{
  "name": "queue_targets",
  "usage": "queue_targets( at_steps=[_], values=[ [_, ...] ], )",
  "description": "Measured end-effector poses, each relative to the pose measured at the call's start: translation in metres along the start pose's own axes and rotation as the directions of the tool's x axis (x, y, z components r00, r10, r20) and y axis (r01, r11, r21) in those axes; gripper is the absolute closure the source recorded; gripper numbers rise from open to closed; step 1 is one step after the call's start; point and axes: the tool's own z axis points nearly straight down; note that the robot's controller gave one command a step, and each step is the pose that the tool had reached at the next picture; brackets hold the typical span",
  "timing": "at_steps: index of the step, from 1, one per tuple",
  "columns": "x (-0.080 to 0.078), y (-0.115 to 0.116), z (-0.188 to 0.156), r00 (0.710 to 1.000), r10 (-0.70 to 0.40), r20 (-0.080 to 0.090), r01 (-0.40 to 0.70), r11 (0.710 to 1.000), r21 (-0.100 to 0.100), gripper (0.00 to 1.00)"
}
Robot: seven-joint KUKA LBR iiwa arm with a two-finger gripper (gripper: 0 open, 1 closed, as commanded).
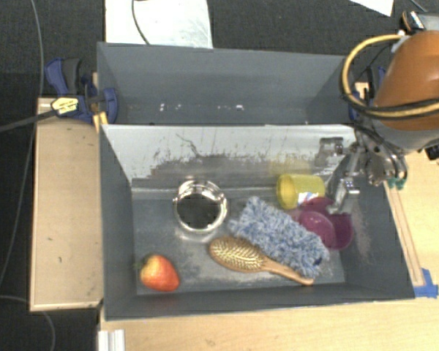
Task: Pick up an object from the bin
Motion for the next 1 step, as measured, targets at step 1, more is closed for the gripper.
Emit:
queue_targets(
  at_steps=[1],
  values=[
    [0.0,0.0,0.0,1.0,0.0,0.0,0.0,1.0,0.0,0.0]
  ],
)
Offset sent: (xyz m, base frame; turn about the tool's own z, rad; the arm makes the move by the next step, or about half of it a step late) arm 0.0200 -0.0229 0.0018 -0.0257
